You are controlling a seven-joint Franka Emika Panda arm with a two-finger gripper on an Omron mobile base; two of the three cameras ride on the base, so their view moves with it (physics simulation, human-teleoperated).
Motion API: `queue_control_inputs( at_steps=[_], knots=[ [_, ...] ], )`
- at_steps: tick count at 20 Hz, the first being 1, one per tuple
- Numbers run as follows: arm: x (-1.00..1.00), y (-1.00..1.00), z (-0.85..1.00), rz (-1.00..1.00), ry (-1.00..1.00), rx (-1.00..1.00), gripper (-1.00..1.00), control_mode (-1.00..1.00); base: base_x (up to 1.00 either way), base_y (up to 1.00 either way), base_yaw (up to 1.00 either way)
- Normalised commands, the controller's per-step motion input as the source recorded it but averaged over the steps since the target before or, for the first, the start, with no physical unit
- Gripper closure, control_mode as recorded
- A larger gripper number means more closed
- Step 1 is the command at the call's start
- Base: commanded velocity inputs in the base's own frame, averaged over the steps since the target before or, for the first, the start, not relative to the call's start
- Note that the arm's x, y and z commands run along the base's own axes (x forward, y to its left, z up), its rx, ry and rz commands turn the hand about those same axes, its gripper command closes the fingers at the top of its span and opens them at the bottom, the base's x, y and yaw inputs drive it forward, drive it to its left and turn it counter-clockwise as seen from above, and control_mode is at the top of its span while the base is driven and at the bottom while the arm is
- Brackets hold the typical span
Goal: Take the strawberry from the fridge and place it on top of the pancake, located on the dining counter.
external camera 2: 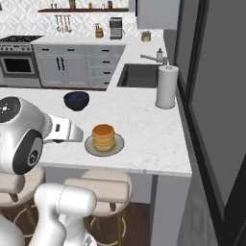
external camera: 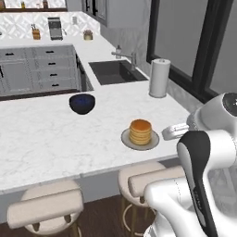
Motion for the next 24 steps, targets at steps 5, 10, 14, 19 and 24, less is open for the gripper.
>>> queue_control_inputs(
  at_steps=[5,10,14,19,24],
  knots=[
    [0.0,0.0,0.0,0.0,0.0,0.0,1.0,1.0,0.41,-0.02,0.27],
    [0.0,0.0,0.0,0.0,0.0,0.0,1.0,1.0,0.26,-0.48,0.06],
    [0.0,0.0,0.0,0.0,0.0,0.0,1.0,1.0,0.22,-0.41,-0.01],
    [0.0,0.0,0.0,0.0,0.0,0.0,1.0,1.0,0.06,0.01,-0.01],
    [0.0,0.0,0.0,0.0,0.0,0.0,1.0,1.0,0.06,0.04,0.0]
  ],
)
